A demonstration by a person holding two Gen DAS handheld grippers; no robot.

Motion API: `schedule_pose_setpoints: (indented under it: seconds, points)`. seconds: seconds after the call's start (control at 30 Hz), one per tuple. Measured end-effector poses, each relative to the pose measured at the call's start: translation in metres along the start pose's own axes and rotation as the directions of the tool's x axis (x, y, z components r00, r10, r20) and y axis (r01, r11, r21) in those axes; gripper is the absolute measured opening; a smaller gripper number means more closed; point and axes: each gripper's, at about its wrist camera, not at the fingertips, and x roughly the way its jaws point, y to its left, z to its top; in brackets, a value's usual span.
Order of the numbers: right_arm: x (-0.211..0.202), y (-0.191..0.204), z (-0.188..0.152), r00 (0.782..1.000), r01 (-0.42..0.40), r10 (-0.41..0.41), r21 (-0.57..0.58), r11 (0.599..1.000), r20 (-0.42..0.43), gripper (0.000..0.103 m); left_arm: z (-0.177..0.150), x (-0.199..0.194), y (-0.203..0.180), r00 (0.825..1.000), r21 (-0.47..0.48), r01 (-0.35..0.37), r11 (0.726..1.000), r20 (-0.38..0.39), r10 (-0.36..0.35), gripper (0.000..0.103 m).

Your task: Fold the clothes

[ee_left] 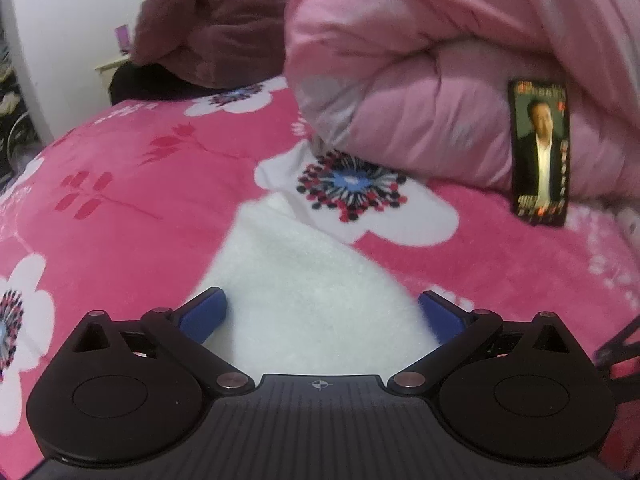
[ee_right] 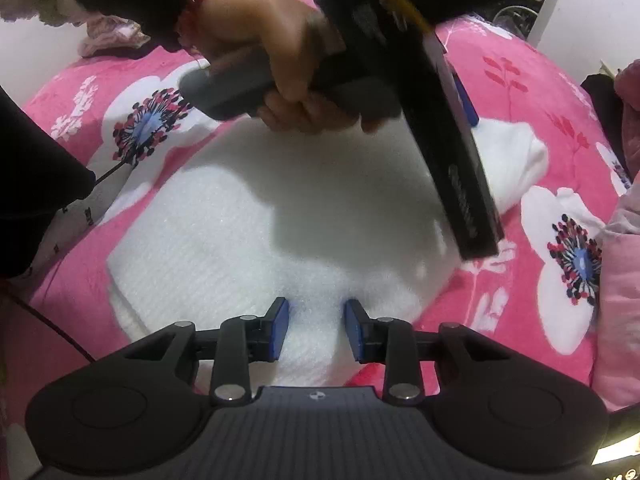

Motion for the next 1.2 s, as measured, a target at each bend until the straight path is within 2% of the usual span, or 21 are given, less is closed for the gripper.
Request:
schedule_pose_setpoints:
  seconds: [0.1, 0.2, 0.27, 0.37, 0.53, 0.6, 0.63, 0.67, 0.7, 0.8, 0.93, 1.0, 1.07, 1.13, 1.2]
  points:
    - [0.0, -0.001, 0.003, 1.0, -0.006, 0.006, 0.007, 1.0, -0.008, 0.036, 0.001, -0.023, 0.008, 1.0, -0.084, -0.003, 0.996, 0.009, 0.004, 0.102]
    - [-0.001, -0.003, 0.006, 0.999, -0.027, 0.027, 0.019, 0.999, -0.02, 0.042, -0.004, -0.046, 0.015, 1.0, -0.136, -0.015, 0.991, 0.021, 0.018, 0.102]
    - [0.0, -0.002, 0.007, 0.999, -0.044, 0.044, 0.018, 0.999, -0.022, 0.054, -0.012, -0.06, 0.024, 1.0, -0.186, -0.009, 0.983, 0.018, 0.013, 0.103]
    - [0.0, 0.005, 0.006, 0.999, -0.043, 0.042, -0.014, 0.999, -0.023, 0.062, -0.026, -0.074, 0.037, 1.0, -0.253, -0.009, 0.967, -0.012, 0.006, 0.103]
    - [0.001, 0.004, 0.008, 0.998, -0.062, 0.062, 0.003, 0.998, -0.031, 0.067, -0.047, -0.089, 0.056, 0.998, -0.343, -0.015, 0.939, -0.057, -0.005, 0.103]
    - [0.004, 0.01, 0.009, 0.997, -0.066, 0.066, -0.02, 0.998, -0.044, 0.075, -0.054, -0.091, 0.055, 0.998, -0.345, -0.016, 0.938, -0.067, -0.008, 0.103]
    - [0.005, 0.013, 0.009, 0.996, -0.069, 0.067, -0.031, 0.997, -0.051, 0.083, -0.058, -0.093, 0.055, 0.997, -0.346, -0.016, 0.938, -0.072, -0.009, 0.103]
    - [0.006, 0.016, 0.009, 0.996, -0.071, 0.069, -0.042, 0.997, -0.058, 0.096, -0.061, -0.094, 0.054, 0.997, -0.346, -0.017, 0.938, -0.077, -0.011, 0.103]
    - [0.007, 0.019, 0.01, 0.995, -0.073, 0.07, -0.053, 0.996, -0.065, 0.103, -0.065, -0.095, 0.054, 0.997, -0.346, -0.017, 0.938, -0.082, -0.012, 0.103]
    - [0.01, 0.027, 0.011, 0.994, -0.077, 0.07, -0.084, 0.993, -0.083, 0.103, -0.075, -0.099, 0.052, 0.995, -0.347, -0.019, 0.938, -0.098, -0.016, 0.103]
    - [0.0, 0.01, 0.015, 0.989, -0.125, 0.126, 0.013, 0.992, -0.072, 0.103, -0.09, -0.103, 0.051, 0.993, -0.354, -0.023, 0.935, -0.118, -0.02, 0.103]
    - [-0.013, -0.004, 0.018, 0.989, -0.139, 0.142, 0.078, 0.987, -0.044, 0.103, -0.095, -0.102, 0.055, 0.991, -0.367, -0.029, 0.93, -0.133, -0.021, 0.103]
    - [-0.033, -0.022, 0.023, 0.991, -0.137, 0.135, 0.145, 0.98, 0.021, 0.103, -0.1, -0.103, 0.057, 0.989, -0.381, -0.036, 0.924, -0.143, -0.021, 0.103]
    - [-0.059, -0.042, 0.029, 0.986, -0.13, 0.1, 0.234, 0.963, 0.137, 0.103, -0.103, -0.104, 0.058, 0.989, -0.387, -0.032, 0.922, -0.146, -0.027, 0.103]
    - [-0.084, -0.061, 0.035, 0.964, -0.122, 0.035, 0.321, 0.939, 0.265, 0.103, -0.105, -0.106, 0.056, 0.99, -0.382, -0.021, 0.924, -0.136, -0.034, 0.103]
